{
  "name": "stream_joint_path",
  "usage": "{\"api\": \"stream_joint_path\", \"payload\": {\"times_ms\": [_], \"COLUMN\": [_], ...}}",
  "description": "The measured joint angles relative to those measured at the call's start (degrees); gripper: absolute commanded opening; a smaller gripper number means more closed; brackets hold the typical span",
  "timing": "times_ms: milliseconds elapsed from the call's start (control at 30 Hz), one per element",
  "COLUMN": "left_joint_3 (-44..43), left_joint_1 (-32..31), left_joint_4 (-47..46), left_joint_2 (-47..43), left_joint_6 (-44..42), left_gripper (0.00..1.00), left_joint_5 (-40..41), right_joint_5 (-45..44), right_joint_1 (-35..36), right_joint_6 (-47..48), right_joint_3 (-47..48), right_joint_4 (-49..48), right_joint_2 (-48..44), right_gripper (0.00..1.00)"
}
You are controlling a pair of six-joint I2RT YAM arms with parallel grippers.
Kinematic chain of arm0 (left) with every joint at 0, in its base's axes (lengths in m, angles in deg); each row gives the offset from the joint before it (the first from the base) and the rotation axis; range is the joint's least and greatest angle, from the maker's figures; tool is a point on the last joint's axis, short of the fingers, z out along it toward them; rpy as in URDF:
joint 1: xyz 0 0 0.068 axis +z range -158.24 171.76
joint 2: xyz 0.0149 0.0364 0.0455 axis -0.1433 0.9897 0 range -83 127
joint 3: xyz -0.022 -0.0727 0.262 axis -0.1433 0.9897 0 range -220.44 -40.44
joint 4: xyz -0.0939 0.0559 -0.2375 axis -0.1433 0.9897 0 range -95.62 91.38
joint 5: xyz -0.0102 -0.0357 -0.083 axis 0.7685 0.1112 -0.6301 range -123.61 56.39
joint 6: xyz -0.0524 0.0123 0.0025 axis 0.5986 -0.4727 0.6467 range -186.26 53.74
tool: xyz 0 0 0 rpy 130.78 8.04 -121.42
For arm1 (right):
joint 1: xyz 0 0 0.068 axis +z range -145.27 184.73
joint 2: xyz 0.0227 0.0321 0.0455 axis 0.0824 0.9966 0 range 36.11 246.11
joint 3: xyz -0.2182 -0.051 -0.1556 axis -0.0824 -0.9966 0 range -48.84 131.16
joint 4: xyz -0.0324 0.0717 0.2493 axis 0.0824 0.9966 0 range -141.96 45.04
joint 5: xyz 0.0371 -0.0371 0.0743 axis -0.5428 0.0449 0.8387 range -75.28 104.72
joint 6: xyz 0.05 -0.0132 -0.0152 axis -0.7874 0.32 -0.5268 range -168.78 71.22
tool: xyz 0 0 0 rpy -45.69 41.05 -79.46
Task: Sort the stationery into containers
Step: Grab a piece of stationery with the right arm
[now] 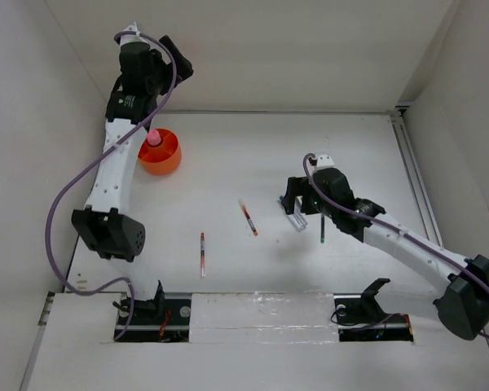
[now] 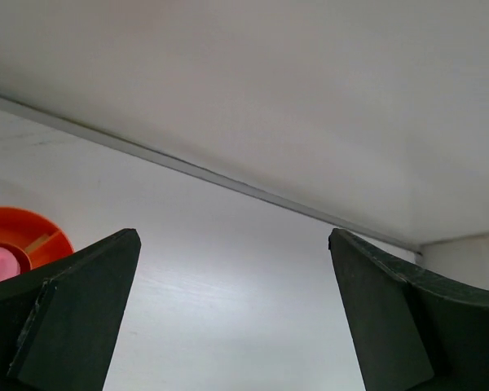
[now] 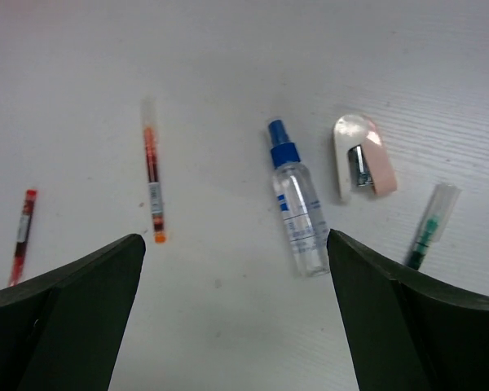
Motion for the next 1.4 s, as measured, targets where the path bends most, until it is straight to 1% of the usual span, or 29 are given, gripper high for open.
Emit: {"api": "stream_joint_path", "payload": {"times_ms": [133,267,367,433,533,600,633,767,900,933,1400], "left_joint_3": [10.32,21.79,29.64,33.81,35.74,36.96,37.33,37.79,37.79,37.79,40.54], "left_joint_1": [0.00,0.00,0.02,0.07,0.07,0.02,0.04,0.04,0.04,0.04,0.04], "left_joint_4": [-2.05,-3.96,-4.22,-4.11,-3.26,-2.03,-1.16,0.87,1.18,1.25,1.88], "left_joint_2": [-10.16,-17.92,-22.01,-23.39,-23.82,-24.63,-25.22,-28.44,-31.21,-31.58,-31.78], "left_joint_6": [0.39,1.64,2.21,2.40,2.25,1.60,1.25,-0.11,-1.62,-1.92,-3.78], "left_gripper": [1.00,1.00,1.00,1.00,1.00,1.00,1.00,1.00,1.00,1.00,1.00], "left_joint_5": [-5.60,-9.42,-12.79,-16.04,-17.79,-18.45,-18.38,-18.27,-18.53,-18.56,-21.20], "right_joint_5": [-1.84,-2.34,-2.38,-2.08,-1.36,-0.85,-0.55,0.59,0.96,0.96,2.05], "right_joint_1": [-2.75,-5.40,-8.35,-10.58,-13.62,-14.49,-14.62,-14.53,-14.56,-14.56,-13.11], "right_joint_6": [1.57,3.76,5.20,6.05,6.62,6.91,7.02,7.41,7.76,7.80,9.88], "right_joint_3": [3.41,5.73,7.72,9.20,10.21,10.21,10.21,10.21,10.23,10.23,12.90], "right_joint_4": [1.90,3.04,3.91,4.20,4.20,4.37,4.55,4.79,4.96,5.07,5.86], "right_joint_2": [6.08,10.14,12.61,14.71,17.68,19.12,19.67,21.73,23.89,24.39,31.12], "right_gripper": [1.00,1.00,1.00,0.95,0.94,0.88,0.88,0.86,0.86,0.84,0.81]}}
